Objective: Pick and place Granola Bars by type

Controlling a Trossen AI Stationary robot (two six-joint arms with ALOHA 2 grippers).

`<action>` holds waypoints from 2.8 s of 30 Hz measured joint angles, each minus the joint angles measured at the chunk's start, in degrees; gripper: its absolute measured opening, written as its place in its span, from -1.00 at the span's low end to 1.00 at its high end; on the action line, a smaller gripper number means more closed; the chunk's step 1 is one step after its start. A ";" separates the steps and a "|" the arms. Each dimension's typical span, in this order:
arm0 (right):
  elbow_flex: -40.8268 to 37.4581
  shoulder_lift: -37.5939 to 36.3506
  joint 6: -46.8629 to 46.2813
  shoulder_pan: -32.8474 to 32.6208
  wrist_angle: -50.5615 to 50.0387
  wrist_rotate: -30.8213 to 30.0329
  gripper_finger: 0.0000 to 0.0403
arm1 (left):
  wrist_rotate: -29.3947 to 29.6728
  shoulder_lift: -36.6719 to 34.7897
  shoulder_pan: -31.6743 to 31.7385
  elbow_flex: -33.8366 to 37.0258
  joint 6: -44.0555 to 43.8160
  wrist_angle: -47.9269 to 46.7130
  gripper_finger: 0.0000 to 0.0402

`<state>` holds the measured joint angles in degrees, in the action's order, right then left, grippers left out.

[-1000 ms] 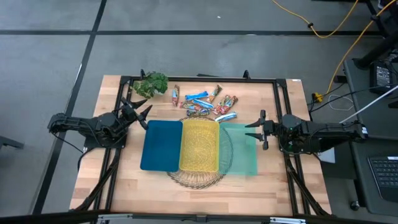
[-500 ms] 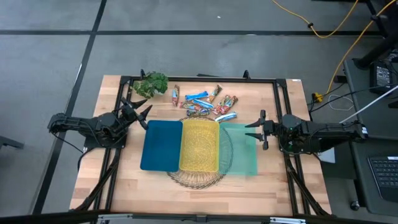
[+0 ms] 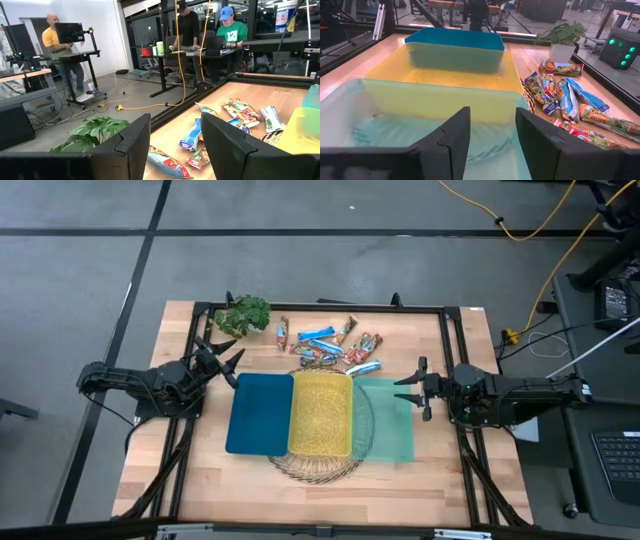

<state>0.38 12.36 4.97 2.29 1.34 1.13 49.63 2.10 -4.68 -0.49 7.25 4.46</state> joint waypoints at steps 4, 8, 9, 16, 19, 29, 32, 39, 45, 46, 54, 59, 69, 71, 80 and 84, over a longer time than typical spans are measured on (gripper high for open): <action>-0.02 0.00 0.00 0.01 0.01 0.00 -0.20 | 0.00 0.00 0.01 0.00 0.00 -0.01 -0.16; -0.02 0.00 0.00 0.01 0.02 0.00 -0.20 | 0.02 0.00 -0.01 0.00 0.00 0.00 -0.16; -0.01 0.01 0.00 0.00 0.00 -0.02 -0.20 | 0.01 0.00 0.01 0.00 0.00 -0.01 -0.16; 0.00 0.01 0.00 0.00 0.00 -0.02 -0.20 | 0.00 0.01 -0.01 0.00 0.00 -0.01 -0.16; 0.00 0.00 0.00 0.01 0.00 -0.01 -0.20 | 0.02 0.01 0.00 0.00 0.00 -0.01 -0.16; -0.01 0.01 0.65 0.01 0.05 -0.87 -0.20 | 0.00 -0.02 0.01 0.00 0.00 0.01 -0.16; 0.00 -0.05 4.50 0.08 1.03 -4.82 -0.20 | 0.02 0.00 0.01 0.00 0.00 -0.01 -0.16; 0.00 0.02 -7.82 0.08 4.62 -5.55 -0.20 | 0.00 0.00 -0.01 0.00 0.00 0.01 -0.16; -0.02 -0.03 -12.41 0.10 15.50 -5.60 -0.20 | 0.00 -0.01 -0.01 0.00 0.00 -0.01 -0.16; 0.00 -0.03 -13.06 0.10 16.61 -5.62 -0.20 | 0.00 -0.02 0.01 0.00 0.00 -0.01 -0.16; -0.01 0.02 -19.80 0.10 22.56 -6.09 -0.20 | 0.02 -0.02 -0.01 0.00 0.00 0.27 -0.16; 1.00 0.06 -22.14 0.13 25.70 -13.37 -0.20 | 0.00 0.01 -0.01 0.00 0.00 0.16 -0.16; 23.45 10.77 -8.90 4.15 1.23 -19.45 -0.20 | 0.00 -0.02 0.00 0.00 0.00 0.05 -0.16; 29.60 15.25 -8.85 6.73 -6.91 -19.42 -0.20 | 0.02 -0.01 0.01 0.00 0.00 0.05 -0.16; 47.78 36.28 -4.89 21.64 -26.25 -4.37 -0.09 | 0.01 -0.02 0.01 0.00 0.00 0.05 -0.16; 50.68 44.22 -0.13 26.12 -26.46 2.66 0.16 | 0.00 -0.01 0.01 0.00 0.00 0.05 -0.16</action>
<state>51.06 56.58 4.84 28.41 -25.12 3.79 49.63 2.09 -4.67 -0.49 7.25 4.51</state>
